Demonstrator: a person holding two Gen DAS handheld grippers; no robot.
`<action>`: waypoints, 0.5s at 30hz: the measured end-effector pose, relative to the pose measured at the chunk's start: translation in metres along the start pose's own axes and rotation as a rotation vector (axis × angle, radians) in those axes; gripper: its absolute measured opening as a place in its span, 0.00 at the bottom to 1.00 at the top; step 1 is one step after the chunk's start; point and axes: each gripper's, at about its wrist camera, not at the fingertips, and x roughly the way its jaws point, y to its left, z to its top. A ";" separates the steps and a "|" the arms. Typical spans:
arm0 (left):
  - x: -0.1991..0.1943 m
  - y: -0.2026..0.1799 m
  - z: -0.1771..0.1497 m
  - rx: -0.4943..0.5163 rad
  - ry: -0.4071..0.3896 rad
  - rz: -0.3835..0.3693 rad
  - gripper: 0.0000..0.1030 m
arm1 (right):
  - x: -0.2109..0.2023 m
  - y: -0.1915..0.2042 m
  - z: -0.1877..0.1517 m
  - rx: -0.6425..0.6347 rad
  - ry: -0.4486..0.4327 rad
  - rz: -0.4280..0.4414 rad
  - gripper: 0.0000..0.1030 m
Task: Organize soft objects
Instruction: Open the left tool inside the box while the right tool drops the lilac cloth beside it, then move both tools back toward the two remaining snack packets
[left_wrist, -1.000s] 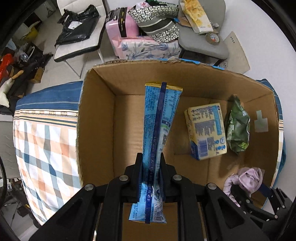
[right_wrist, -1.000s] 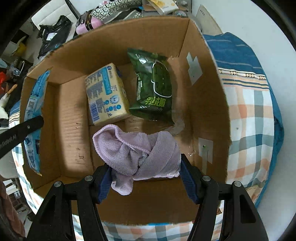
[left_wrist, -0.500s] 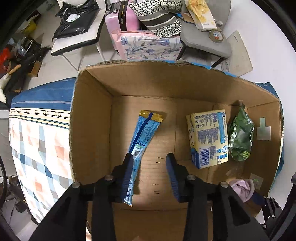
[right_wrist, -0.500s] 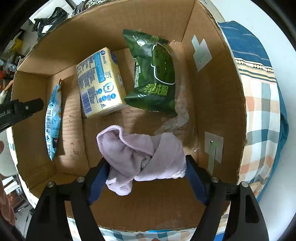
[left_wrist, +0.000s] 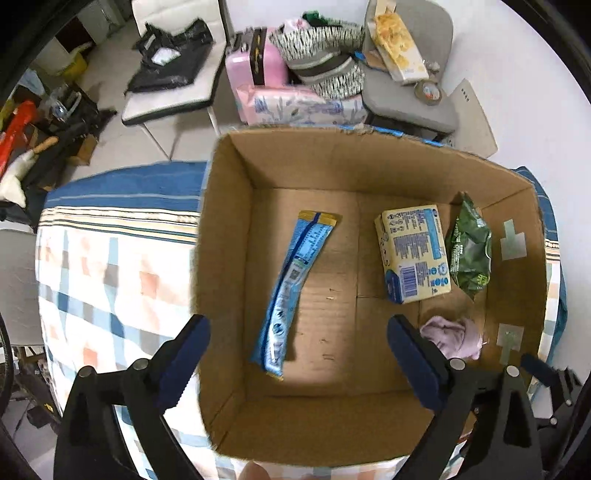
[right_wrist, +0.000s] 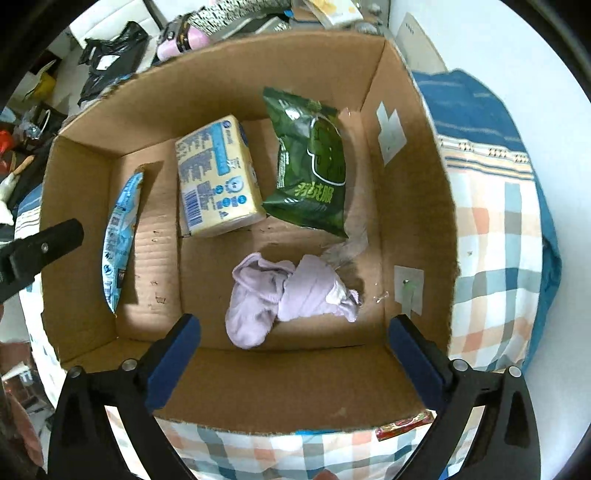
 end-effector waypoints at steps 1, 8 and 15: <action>-0.005 0.000 -0.004 -0.002 -0.017 0.000 0.97 | -0.004 0.000 -0.001 -0.007 -0.013 -0.003 1.00; -0.054 0.002 -0.043 0.011 -0.165 0.020 0.97 | -0.037 0.010 -0.024 -0.041 -0.128 -0.013 1.00; -0.094 -0.002 -0.076 0.027 -0.258 0.022 0.97 | -0.080 0.015 -0.051 -0.057 -0.272 -0.017 1.00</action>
